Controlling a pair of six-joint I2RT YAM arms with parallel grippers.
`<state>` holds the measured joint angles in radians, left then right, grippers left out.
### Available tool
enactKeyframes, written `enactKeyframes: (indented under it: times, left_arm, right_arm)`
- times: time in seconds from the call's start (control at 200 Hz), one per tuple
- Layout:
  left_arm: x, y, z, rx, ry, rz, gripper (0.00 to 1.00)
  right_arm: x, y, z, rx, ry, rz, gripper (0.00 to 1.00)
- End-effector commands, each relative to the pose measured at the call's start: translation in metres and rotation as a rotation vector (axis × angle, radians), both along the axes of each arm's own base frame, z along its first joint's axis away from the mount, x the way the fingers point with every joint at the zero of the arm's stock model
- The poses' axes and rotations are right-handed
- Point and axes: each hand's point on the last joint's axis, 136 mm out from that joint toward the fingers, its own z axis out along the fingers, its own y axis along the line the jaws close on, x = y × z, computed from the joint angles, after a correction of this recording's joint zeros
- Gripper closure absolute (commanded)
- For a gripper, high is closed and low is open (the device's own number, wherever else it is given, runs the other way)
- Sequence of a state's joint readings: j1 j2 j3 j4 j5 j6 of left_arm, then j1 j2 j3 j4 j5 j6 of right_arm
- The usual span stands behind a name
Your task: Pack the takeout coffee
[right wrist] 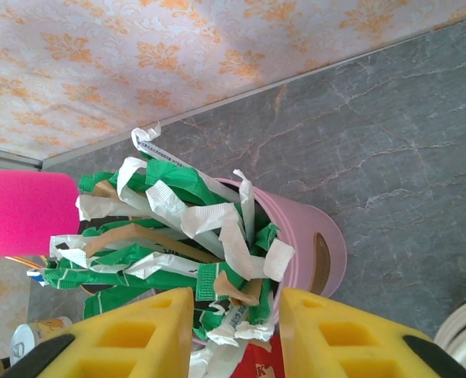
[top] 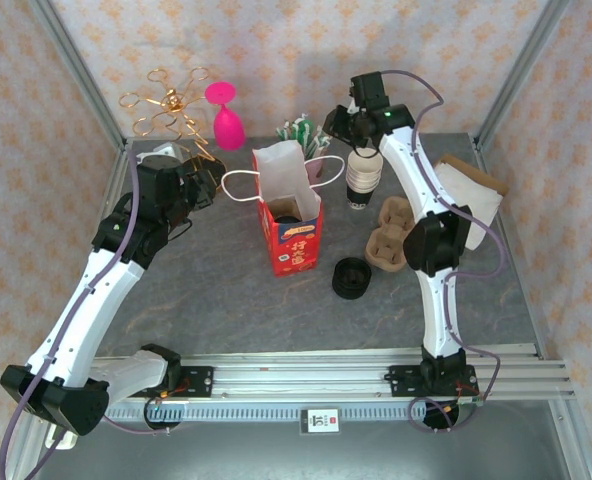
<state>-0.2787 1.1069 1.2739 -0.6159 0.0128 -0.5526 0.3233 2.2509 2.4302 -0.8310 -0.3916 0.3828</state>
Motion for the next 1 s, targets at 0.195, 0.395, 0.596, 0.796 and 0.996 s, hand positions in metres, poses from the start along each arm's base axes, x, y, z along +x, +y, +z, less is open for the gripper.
enactKeyframes:
  times: [0.195,0.395,0.596,0.796,0.996]
  left_arm:
    - [0.004,0.006,0.001,-0.001,-0.016,0.033,0.62]
    - [0.003,0.008,0.003,0.001,-0.023,0.038,0.61]
    - [0.006,0.005,0.003,-0.004,-0.023,0.027,0.61]
    - [0.006,0.003,0.005,-0.01,-0.024,0.015,0.61]
    - [0.005,-0.002,0.013,-0.023,-0.036,-0.009,0.61]
  right_arm:
    - [0.01,0.004,0.003,0.027,-0.029,0.021,0.73]
    - [0.012,0.004,0.012,0.027,-0.059,0.02,0.88]
    - [0.012,0.006,0.027,0.04,-0.099,0.029,0.96]
    - [0.009,0.001,0.05,0.033,-0.153,0.023,1.0]
    - [0.003,-0.006,0.082,0.042,-0.222,0.015,1.0]
